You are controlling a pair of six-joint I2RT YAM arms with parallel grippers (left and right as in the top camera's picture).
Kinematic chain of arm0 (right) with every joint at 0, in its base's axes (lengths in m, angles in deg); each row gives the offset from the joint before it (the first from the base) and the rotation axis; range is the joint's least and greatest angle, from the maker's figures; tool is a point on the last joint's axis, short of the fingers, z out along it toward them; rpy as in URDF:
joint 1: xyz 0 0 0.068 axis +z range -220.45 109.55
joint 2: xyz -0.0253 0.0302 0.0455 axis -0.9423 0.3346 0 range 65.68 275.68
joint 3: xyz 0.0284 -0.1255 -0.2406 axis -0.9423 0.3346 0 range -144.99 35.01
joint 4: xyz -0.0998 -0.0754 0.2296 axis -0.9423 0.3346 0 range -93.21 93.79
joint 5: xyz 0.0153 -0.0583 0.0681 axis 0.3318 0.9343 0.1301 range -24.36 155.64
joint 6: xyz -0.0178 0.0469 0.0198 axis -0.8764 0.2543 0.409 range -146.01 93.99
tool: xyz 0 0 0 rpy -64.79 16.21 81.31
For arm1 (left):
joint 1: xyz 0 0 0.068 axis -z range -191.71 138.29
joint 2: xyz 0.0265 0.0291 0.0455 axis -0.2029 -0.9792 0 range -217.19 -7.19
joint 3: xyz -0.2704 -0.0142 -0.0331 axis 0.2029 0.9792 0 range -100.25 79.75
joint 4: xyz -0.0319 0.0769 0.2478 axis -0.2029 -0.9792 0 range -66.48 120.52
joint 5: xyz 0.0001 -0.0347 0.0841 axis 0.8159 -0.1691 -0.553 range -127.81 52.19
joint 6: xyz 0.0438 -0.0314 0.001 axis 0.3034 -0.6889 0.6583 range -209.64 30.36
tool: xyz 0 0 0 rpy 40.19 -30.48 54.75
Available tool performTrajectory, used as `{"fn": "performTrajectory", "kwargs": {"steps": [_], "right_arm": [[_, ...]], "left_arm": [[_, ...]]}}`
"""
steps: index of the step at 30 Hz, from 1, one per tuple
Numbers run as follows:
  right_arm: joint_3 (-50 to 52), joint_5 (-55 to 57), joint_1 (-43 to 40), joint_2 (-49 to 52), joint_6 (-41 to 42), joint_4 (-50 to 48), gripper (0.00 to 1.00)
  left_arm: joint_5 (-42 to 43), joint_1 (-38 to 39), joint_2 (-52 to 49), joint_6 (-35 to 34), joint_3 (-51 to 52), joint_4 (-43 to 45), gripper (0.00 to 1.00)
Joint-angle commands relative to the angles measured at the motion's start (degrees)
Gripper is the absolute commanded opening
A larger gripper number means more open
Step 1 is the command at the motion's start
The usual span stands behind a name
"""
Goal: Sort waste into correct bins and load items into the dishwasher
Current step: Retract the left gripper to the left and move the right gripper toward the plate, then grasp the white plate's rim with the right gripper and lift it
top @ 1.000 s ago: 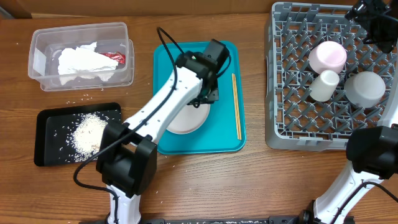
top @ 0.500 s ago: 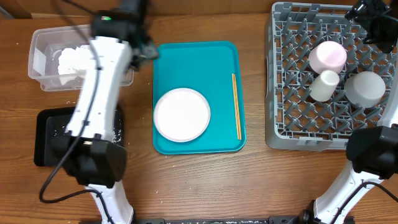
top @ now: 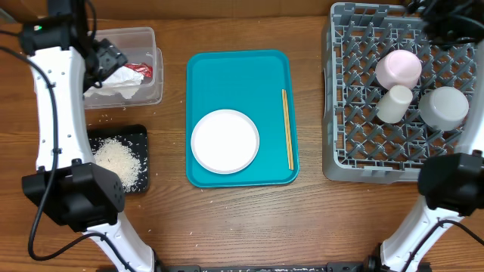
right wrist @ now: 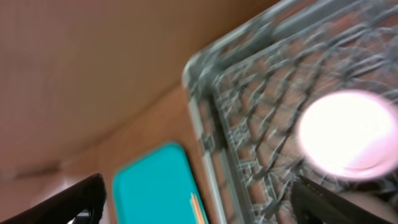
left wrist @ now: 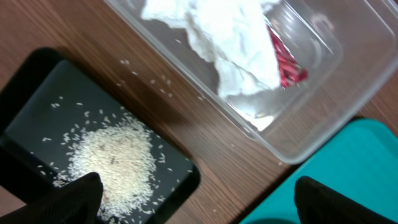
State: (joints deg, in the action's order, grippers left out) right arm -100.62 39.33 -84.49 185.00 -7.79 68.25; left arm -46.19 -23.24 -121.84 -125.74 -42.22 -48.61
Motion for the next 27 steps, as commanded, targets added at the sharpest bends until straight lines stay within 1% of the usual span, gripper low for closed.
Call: {"fn": "performTrajectory", "kwargs": {"steps": [1,2,5,7,10,14,17,19,20,21,23,27], "right_arm": [[-0.44,0.17,8.98,0.7,-10.38,3.06,0.76],[-0.46,3.41,11.5,1.01,-10.93,4.31,0.69],[-0.44,11.87,18.45,2.4,-10.99,6.62,0.6],[-0.44,15.85,22.93,4.02,-10.99,7.61,0.57],[-0.44,18.97,29.22,7.54,-10.97,9.01,0.56],[-0.44,19.21,36.13,13.46,-10.99,11.5,0.56],[-0.42,19.43,39.15,17.16,-11.23,13.22,0.56],[-0.39,19.39,41.4,20.35,-11.26,14.12,0.53],[-0.39,19.39,42.12,21.2,-11.43,14.6,0.53],[-0.39,19.17,43.43,22.75,-13.53,16.06,0.53],[-0.37,19.21,44.61,23.93,-15.5,17.92,0.53],[0.09,19.23,46.31,25.7,-15.72,19.37,0.53]], "left_arm": [[0.5,-1.79,1.51,-0.11,-1.03,-0.15,1.0],[0.48,-2.14,1.51,-0.11,-1.03,-0.15,1.0],[0.48,-2.47,1.51,-0.11,-1.03,-0.15,1.0],[0.5,-2.43,1.51,-0.11,-1.03,-0.15,1.0],[0.5,-2.27,1.51,-0.11,-1.03,-0.15,1.0],[0.48,-2.29,1.51,-0.11,-1.03,-0.15,1.0],[0.5,-2.29,1.51,-0.11,-1.03,-0.15,1.0],[0.5,-2.29,1.51,-0.11,-1.03,-0.15,1.0],[0.5,-2.29,1.51,-0.11,-1.03,-0.15,1.0],[0.5,-2.29,1.51,-0.11,-1.03,-0.15,1.0],[0.5,-2.29,1.51,-0.11,-1.03,-0.15,1.0],[0.5,-2.29,1.51,-0.11,-1.03,-0.15,1.0]]}}
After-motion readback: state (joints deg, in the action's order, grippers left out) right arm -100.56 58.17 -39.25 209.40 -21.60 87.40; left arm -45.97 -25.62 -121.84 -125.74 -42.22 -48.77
